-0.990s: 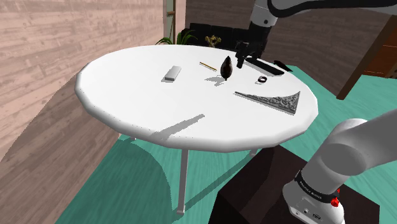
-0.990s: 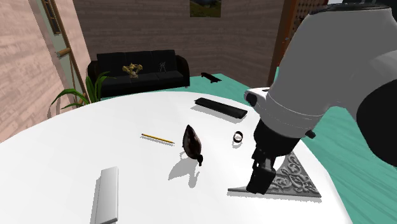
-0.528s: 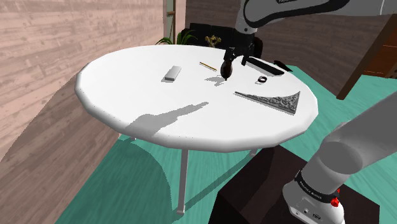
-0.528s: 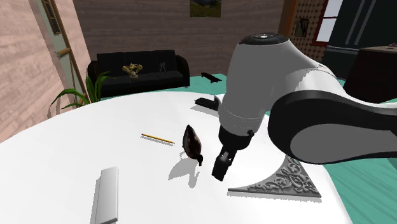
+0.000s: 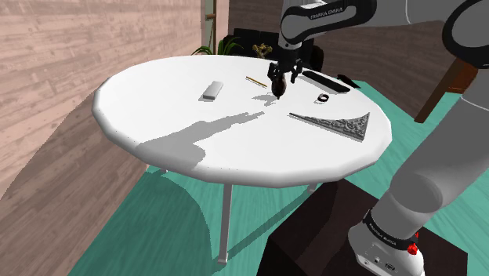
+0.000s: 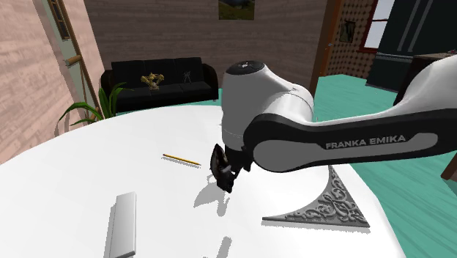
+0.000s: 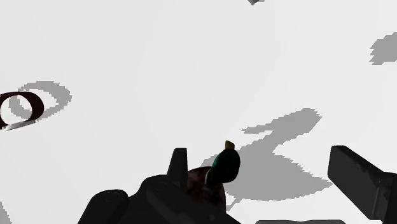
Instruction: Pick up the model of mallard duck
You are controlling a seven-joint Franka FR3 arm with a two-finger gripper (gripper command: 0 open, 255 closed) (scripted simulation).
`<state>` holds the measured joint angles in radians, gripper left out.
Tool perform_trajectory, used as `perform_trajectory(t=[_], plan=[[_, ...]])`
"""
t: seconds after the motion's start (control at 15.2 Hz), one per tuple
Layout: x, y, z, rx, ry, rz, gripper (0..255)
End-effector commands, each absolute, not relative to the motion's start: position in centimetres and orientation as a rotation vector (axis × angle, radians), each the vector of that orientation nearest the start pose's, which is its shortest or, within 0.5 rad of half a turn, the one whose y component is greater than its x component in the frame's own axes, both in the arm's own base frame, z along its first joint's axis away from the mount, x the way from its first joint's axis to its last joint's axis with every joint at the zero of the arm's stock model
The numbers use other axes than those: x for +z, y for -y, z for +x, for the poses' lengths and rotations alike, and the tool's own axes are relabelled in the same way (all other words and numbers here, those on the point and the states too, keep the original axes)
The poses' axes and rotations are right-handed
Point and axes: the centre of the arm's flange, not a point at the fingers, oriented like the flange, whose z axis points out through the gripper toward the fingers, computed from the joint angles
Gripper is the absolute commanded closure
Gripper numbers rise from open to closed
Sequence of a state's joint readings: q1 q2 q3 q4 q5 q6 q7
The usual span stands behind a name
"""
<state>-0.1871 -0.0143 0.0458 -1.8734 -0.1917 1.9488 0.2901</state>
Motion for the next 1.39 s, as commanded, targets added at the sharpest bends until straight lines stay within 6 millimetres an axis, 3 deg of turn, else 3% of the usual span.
perform_trajectory(t=[0.0,0.13,0.73,0.79,1.32], plan=[[51.2,11.2,57.9,-0.156,-0.676,-3.253,0],[50.3,12.6,59.4,-0.145,-0.73,-3.249,0],[46.3,12.6,59.4,-0.145,-0.73,-3.249,0],[46.4,12.6,59.4,-0.145,-0.73,-3.249,255],[46.4,12.6,59.4,-0.145,-0.73,-3.249,255]])
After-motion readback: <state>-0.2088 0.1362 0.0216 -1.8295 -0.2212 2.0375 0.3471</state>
